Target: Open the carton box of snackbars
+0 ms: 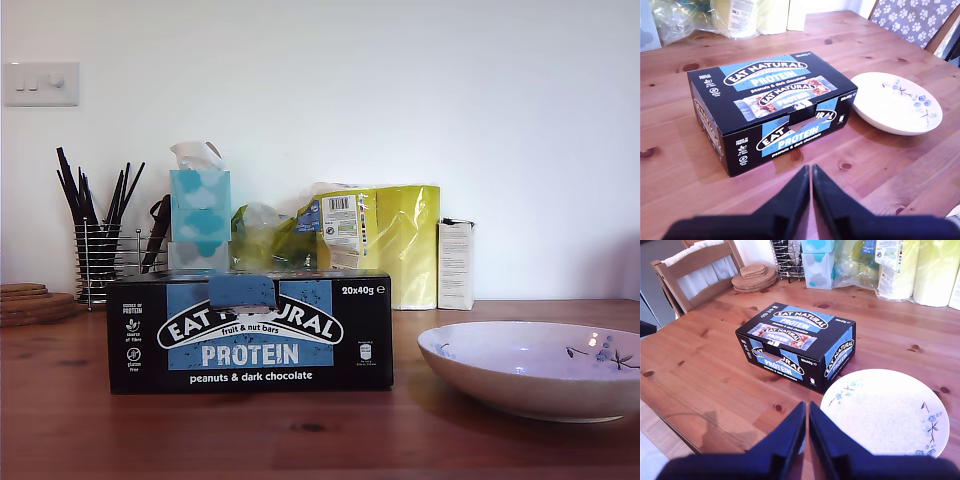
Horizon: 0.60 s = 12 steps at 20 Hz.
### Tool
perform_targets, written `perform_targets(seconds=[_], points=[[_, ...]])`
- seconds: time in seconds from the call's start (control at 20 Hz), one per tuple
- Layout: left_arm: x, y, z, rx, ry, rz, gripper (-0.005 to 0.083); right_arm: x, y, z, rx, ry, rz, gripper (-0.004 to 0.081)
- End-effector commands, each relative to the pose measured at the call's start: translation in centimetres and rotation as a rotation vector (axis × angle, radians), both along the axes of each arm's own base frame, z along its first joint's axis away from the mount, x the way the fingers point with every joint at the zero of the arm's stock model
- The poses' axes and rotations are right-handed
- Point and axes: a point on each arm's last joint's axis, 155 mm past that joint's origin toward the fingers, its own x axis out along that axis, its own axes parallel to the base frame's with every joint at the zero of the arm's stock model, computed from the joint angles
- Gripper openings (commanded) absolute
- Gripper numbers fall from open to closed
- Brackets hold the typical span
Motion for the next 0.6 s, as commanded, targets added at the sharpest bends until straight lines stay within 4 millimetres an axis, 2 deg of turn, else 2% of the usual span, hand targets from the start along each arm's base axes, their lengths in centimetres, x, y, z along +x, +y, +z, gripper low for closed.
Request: perform_targets(seconds=[0.0, 0.55], points=[[-0.09, -0.03, -0.35, 0.0, 0.01, -0.002, -0.0021, 0.12, 0.13, -0.78, -0.007, 0.014, 0.002, -0.0013], [-0.14, -0.48, 0.55, -0.015, -0.003, -0.025, -0.0021, 0.18, 0.28, -0.99, -0.012, 0.027, 0.007, -0.0013]])
